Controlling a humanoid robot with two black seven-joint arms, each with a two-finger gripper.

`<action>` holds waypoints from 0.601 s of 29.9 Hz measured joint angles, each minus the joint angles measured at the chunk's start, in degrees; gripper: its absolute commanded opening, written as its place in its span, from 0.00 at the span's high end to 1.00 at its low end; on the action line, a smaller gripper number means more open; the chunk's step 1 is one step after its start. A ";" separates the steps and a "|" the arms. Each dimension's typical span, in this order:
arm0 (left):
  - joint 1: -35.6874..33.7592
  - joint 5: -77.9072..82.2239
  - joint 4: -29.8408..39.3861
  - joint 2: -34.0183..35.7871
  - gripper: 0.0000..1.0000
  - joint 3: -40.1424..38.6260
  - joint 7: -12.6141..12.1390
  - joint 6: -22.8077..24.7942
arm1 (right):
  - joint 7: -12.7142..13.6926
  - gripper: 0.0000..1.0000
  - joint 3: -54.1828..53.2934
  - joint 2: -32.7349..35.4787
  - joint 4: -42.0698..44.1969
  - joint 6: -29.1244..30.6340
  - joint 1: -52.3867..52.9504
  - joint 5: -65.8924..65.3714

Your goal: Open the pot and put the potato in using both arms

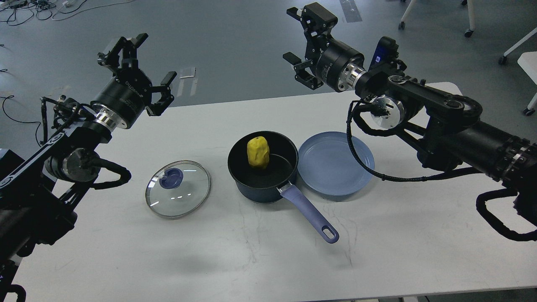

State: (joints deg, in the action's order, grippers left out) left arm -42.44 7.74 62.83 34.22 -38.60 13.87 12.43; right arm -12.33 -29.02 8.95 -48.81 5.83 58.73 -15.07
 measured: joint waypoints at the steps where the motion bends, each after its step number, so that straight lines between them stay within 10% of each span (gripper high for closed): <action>1: 0.09 0.03 0.00 -0.02 0.01 0.00 -0.03 0.02 | 0.01 0.00 -0.14 0.00 0.00 -1.09 -0.55 0.02; 18: 0.42 0.13 -0.47 -0.54 0.01 0.10 0.22 -0.04 | -0.62 0.00 -0.44 1.12 -5.48 -8.01 -4.56 -0.12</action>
State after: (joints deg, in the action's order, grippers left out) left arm -42.02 7.87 62.36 33.68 -38.50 14.09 12.39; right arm -12.95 -29.46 10.07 -54.28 -2.19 54.17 -15.19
